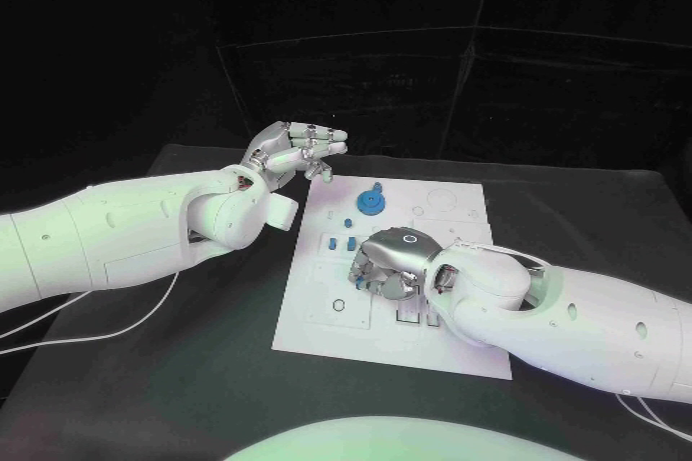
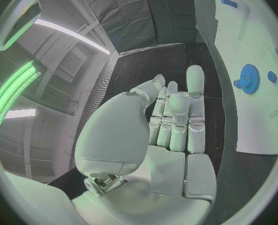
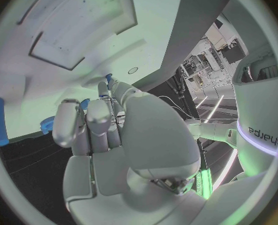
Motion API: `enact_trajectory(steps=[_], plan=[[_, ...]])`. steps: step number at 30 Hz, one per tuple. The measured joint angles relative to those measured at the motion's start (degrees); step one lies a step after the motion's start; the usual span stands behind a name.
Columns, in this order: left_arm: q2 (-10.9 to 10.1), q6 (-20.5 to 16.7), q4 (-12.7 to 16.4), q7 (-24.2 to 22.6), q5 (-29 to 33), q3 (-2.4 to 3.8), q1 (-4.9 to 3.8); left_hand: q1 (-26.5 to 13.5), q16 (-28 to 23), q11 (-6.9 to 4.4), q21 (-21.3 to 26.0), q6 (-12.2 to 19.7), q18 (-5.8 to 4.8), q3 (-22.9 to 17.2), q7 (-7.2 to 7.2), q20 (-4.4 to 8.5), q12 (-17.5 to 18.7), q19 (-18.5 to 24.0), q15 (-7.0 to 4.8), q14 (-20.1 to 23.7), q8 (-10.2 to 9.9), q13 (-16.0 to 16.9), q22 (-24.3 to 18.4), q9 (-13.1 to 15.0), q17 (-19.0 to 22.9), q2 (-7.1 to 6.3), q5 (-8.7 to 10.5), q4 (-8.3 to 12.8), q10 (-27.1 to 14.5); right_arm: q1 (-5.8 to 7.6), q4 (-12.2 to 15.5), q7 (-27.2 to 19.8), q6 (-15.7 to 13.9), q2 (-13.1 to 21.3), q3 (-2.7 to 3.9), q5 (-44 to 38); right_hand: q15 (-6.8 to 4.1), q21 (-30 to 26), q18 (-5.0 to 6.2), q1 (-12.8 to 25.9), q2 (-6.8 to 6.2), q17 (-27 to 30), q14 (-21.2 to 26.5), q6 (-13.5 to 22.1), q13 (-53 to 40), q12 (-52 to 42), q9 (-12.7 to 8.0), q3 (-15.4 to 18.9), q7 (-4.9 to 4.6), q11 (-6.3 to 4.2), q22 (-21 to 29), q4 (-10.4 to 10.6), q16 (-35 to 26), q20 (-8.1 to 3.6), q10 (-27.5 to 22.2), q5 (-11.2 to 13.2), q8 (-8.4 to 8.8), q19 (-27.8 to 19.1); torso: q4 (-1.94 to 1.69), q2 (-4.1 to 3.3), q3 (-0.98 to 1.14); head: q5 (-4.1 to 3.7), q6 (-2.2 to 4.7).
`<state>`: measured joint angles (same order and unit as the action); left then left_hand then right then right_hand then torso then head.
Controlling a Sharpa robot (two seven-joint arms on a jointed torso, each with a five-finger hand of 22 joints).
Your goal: Assemble the parts on the task board
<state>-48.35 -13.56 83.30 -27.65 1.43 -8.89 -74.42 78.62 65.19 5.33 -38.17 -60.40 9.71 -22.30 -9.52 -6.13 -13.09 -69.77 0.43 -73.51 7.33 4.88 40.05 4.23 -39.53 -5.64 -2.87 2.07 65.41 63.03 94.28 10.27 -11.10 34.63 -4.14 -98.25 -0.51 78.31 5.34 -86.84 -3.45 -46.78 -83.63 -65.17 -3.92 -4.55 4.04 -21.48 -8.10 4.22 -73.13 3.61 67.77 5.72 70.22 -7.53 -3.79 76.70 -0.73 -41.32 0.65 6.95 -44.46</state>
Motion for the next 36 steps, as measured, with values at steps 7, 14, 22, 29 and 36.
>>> enact_trajectory(steps=[7, 14, 22, 29, 36], plan=[[0.0, 0.1, 0.0, 0.1, 0.0, 0.0, 0.0, 0.0, 0.0, 0.0, 0.0, 0.0, 0.0, 0.0, 0.0, 0.0, 0.0, 0.0, 0.0, 0.0, 0.0, 0.0, 0.0, 0.0, 0.0, 0.0, 0.0, 0.0, 0.0, -0.21, -0.2, 0.2, 0.6, -0.3, -0.01, -1.0, 0.0, 0.0, 0.01, 1.2, -0.62, 0.2, 0.0, 0.1, 0.0, 0.0, 0.1, -0.1, -0.1, -0.01, 0.1, -0.1, 0.0, 0.0, 0.0, -0.9, 0.01, 0.0, 0.0, 0.0, 0.0, -0.01, -0.14], [0.0, 0.2, 0.0, 0.2, 0.0, 0.0, 0.0, 0.0, 0.0, 0.0, 0.0, 0.0, 0.0, 0.0, 0.0, 0.0, 0.0, 0.0, 0.0, 0.0, 0.0, 0.0, 0.0, 0.0, 0.0, 0.0, 0.0, 0.0, 0.0, -0.28, -0.4, 0.2, 0.8, -0.4, -0.05, -1.6, 0.73, -1.0, 0.0, 4.2, -2.06, 1.5, 0.7, 2.2, 0.3, 0.8, -0.1, 0.7, -1.15, 1.19, 1.6, 0.7, -0.4, 0.85, -3.6, -1.5, -0.12, -0.8, 0.0, 0.03, 0.02, 0.1, -0.18], [0.1, 0.4, -0.2, 0.4, 0.0, 0.0, 0.0, 0.0, -0.2, 0.0, 0.0, 0.2, 0.0, 0.0, -0.21, 0.0, 0.0, 0.0, 0.0, 0.0, 0.0, 0.0, -0.1, 0.0, 0.3, 0.0, 0.0, 0.0, 0.0, -0.34, -0.5, 0.1, 0.4, -0.3, -0.13, -1.9, 1.54, -2.4, 0.0, 5.0, -2.85, 1.9, 1.1, 4.0, 0.2, 0.8, -0.3, 1.6, -1.94, 2.22, 3.4, 0.5, -0.4, 1.54, -7.2, -1.5, 0.09, -2.2, 0.0, 0.03, 0.05, 0.11, -0.07], [0.1, 0.5, -0.4, 0.6, 0.0, -0.01, 0.0, 0.0, -0.2, 0.0, 0.0, 0.2, 0.0, 0.0, -0.21, 0.0, 0.0, 0.0, 0.0, 0.0, 0.0, 0.0, -0.1, 0.0, 0.3, 0.0, 0.0, 0.0, 0.0, -0.41, -0.2, 0.0, -1.4, 0.2, -0.17, -1.9, 2.26, -3.6, -0.01, 5.7, -3.17, 3.1, 1.8, 6.7, 0.2, 0.4, -0.3, 2.8, -2.46, 2.84, 4.9, 0.2, -0.9, 2.15, -9.6, -1.5, 0.09, -3.4, 0.03, 0.03, 0.05, 0.07, 0.1], [0.1, 0.7, -0.5, 0.7, 0.0, -0.02, 0.0, -0.2, -0.2, 0.0, 0.0, 0.2, -0.01, 0.0, -0.21, 0.0, 0.0, 0.0, 0.2, 0.2, 0.0, 0.0, -0.1, 0.0, 0.4, 0.21, 0.0, 0.0, 0.0, -0.5, 3.2, -1.1, -5.7, 3.7, -0.17, -1.1, 2.37, -4.4, 0.0, 6.1, -3.56, 3.7, 2.0, 8.3, 0.1, -0.6, -0.3, 4.2, -2.43, 2.76, 5.7, 0.2, -1.2, 2.24, -10.6, -2.0, 0.08, -4.2, 0.03, 0.03, 0.07, -0.09, 0.34]])
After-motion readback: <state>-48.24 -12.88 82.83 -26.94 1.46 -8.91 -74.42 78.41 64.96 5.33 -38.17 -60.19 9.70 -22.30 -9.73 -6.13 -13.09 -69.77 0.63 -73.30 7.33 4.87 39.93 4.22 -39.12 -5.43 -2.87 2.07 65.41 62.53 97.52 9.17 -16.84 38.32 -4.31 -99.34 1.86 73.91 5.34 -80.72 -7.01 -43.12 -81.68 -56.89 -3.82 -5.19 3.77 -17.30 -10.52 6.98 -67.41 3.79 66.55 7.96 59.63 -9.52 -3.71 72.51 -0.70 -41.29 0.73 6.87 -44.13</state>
